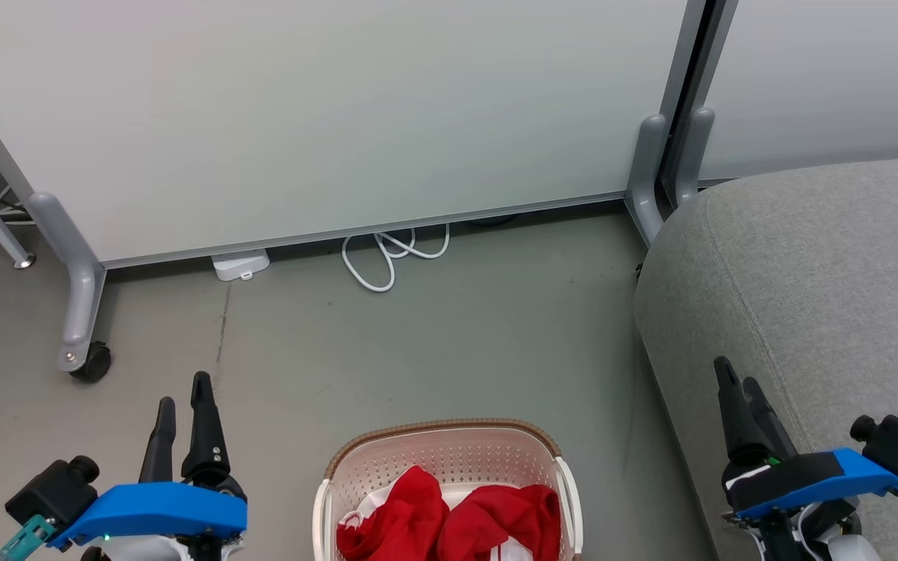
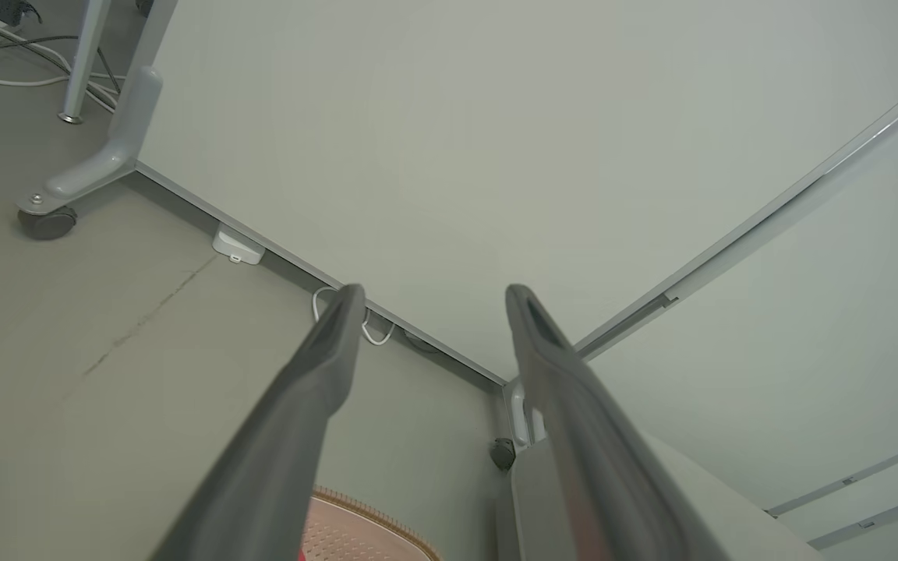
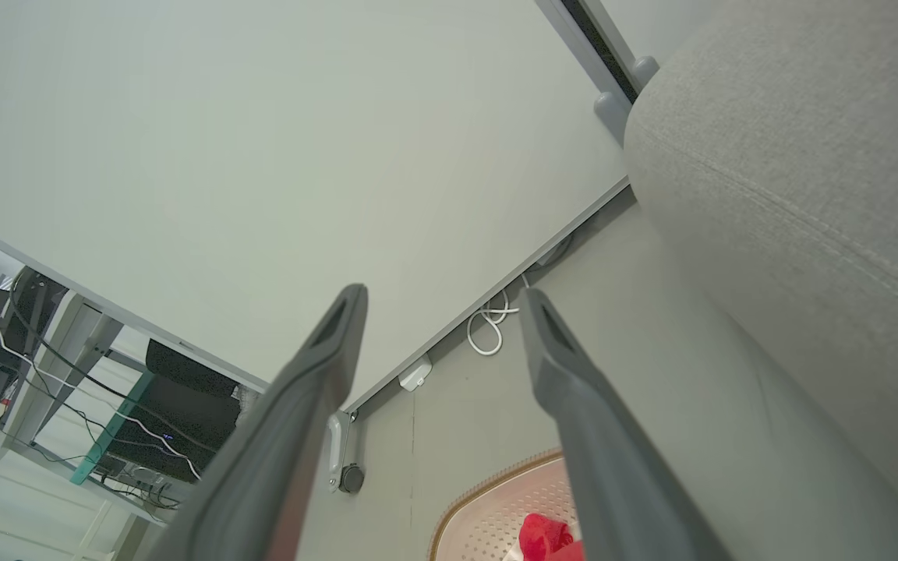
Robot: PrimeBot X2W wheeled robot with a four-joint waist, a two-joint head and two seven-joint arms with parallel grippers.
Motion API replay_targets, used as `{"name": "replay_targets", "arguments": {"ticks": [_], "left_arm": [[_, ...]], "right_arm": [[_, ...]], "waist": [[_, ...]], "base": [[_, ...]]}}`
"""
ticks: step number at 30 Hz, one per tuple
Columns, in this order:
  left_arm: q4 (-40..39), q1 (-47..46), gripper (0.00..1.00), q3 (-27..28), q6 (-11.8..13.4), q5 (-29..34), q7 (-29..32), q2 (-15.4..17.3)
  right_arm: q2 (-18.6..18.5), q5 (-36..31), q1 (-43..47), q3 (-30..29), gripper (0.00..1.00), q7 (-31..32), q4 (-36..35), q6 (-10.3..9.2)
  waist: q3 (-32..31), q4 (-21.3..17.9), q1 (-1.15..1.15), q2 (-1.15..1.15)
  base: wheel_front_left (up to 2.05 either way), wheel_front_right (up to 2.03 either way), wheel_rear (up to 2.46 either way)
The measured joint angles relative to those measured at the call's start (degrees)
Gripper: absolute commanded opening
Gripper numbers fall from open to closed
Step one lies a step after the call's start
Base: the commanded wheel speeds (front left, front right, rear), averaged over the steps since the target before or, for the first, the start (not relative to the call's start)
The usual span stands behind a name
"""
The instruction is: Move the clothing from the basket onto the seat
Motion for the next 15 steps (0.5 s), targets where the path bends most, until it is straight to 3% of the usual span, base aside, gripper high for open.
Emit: {"name": "replay_targets", "arguments": {"ticks": [15], "left_arm": [[-0.41, 0.03, 1.0, -1.31, 0.27, 11.07, -2.55, 0.19]], "right_arm": [[-0.1, -11.36, -1.16, 0.93, 1.0, -1.59, 0.41, 0.02]], "waist": [[0.27, 0.06, 0.0, 0.0]], "base": [[0.0, 0.0, 0.0]]}}
